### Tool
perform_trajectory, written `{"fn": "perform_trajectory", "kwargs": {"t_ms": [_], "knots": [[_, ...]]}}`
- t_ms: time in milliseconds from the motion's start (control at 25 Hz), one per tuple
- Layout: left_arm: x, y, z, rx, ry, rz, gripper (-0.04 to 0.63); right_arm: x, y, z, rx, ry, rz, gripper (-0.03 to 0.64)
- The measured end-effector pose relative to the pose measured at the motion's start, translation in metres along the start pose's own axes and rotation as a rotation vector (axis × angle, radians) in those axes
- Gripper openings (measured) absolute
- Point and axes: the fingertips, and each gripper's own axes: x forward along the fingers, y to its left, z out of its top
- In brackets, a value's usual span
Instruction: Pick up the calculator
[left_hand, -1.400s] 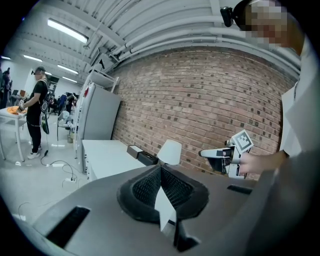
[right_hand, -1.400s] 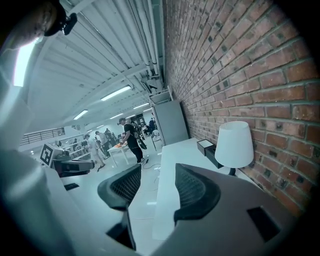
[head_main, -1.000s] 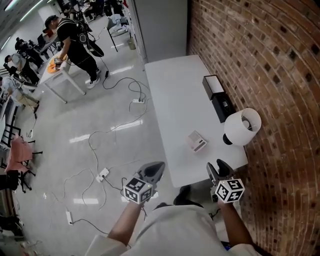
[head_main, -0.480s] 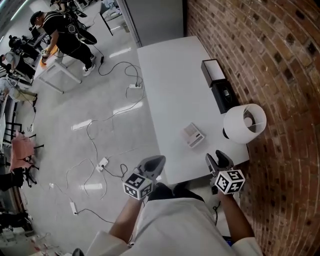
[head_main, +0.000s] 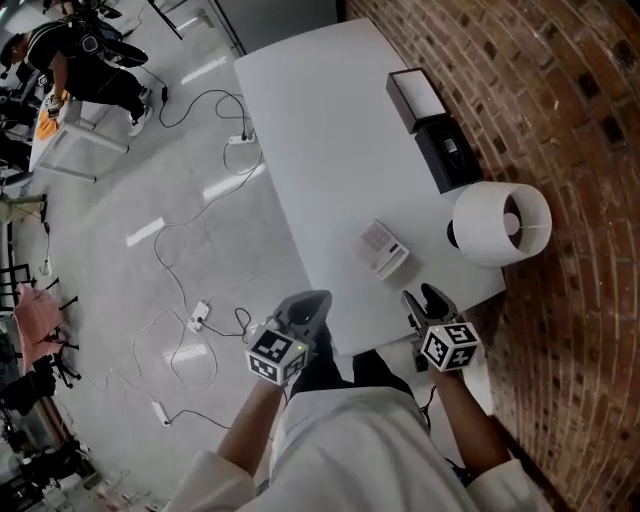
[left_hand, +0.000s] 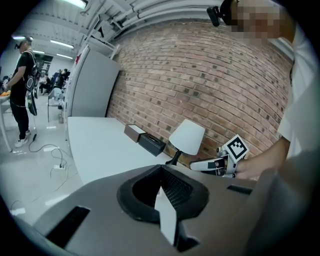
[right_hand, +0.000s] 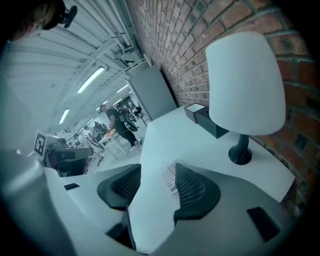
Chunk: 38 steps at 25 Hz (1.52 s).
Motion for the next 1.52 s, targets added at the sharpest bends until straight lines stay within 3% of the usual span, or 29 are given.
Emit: {"fn": "perform_trajectory", "kwargs": {"t_ms": [440, 680, 1120, 1320, 1520], "knots": [[0.058, 0.048, -0.029, 0.095, 0.149, -0.208, 0.014, 0.070, -0.039, -0.041, 0.186, 0.017, -0.193, 0.229], [0.078, 0.061, -0.051, 0.094, 0.208, -0.263, 0.014, 0.092, -0.063, -0.073, 0.278, 0.055, -0.230, 0.229], [0.101, 0.078, -0.077, 0.084, 0.265, -0.291, 0.014, 0.135, -0.086, -0.104, 0.444, 0.064, -0.219, 0.229], [0.102, 0.090, -0.082, 0.077, 0.280, -0.280, 0.014, 0.150, -0.082, -0.106, 0.495, 0.050, -0.172, 0.227], [0.100, 0.102, -0.086, 0.069, 0.295, -0.269, 0.014, 0.166, -0.077, -0.108, 0.634, 0.025, -0.059, 0.200]]}}
